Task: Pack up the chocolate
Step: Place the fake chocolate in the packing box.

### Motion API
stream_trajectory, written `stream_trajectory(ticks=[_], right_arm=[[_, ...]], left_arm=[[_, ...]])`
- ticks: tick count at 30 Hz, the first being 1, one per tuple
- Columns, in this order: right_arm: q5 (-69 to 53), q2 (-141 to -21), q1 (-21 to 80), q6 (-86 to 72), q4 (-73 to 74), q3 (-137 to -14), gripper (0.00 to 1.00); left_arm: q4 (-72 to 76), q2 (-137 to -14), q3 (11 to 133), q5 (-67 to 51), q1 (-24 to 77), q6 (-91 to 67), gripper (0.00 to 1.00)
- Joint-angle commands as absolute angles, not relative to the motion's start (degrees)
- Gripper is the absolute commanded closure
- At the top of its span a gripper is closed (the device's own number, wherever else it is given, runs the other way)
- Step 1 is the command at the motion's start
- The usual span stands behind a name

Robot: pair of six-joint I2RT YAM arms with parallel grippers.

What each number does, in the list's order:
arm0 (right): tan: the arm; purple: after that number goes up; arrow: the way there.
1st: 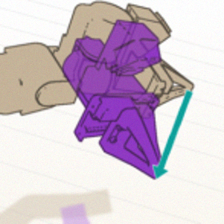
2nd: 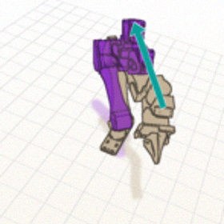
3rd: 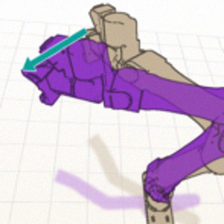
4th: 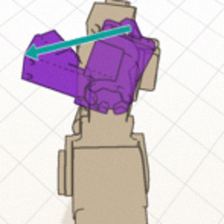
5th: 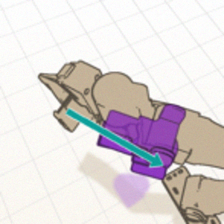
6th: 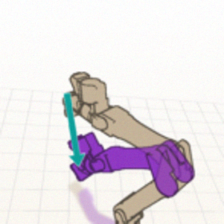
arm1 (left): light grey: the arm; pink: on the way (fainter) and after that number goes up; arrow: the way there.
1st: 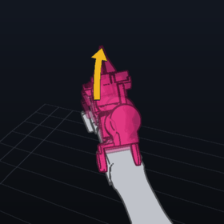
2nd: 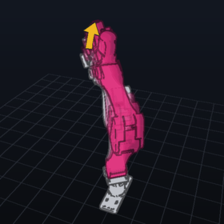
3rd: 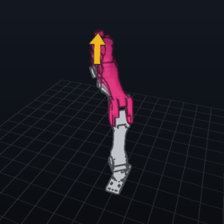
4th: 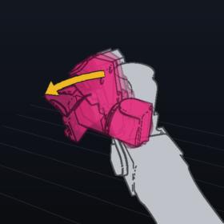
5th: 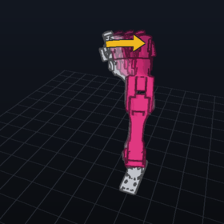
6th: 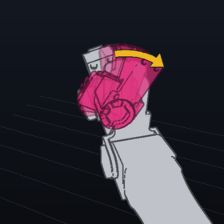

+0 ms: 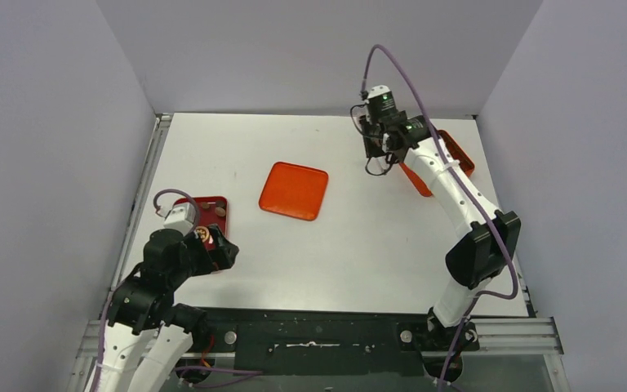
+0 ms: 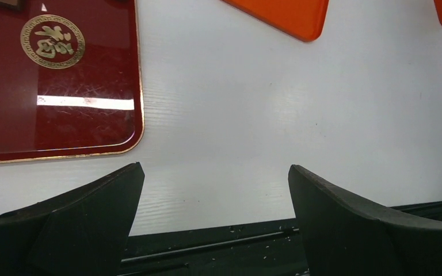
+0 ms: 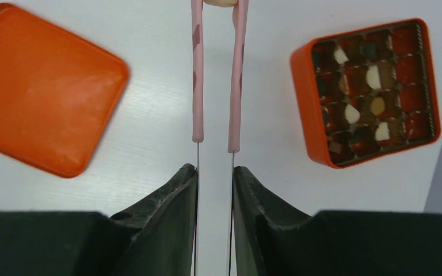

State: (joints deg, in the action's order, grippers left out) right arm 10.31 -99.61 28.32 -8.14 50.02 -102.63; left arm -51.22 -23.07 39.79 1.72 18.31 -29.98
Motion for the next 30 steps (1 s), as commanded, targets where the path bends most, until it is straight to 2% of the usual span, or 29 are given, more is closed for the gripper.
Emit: stream_trajectory(ticks=[1,6,14,23,30], right_arm=[[14.87,-95.55,20.58,-9.50,51.66,-105.20,0.74],[13.45,-94.90,10.03,-10.03,51.80,-103.28,0.74],[12.94,-97.38,-2.14,-9.68,53.63,-101.13,0.74],[7.95,-102.26,-9.06,-8.73,52.57,-100.48,0.72],[7.59,-103.36,-10.00,-8.72,52.87,-98.72,0.72]], left_arm=[[-44.93,-27.25,40.56,-5.55,18.41,-26.50,0.03],[-45.55,-30.25,40.84,-6.00,18.31,-24.61,0.03],[-45.25,-27.87,40.25,-5.58,18.39,-24.59,0.03],[-45.78,-26.90,40.41,-4.84,18.49,-24.76,0.03],[-45.70,-26.07,40.21,-3.83,18.47,-25.04,0.03]])
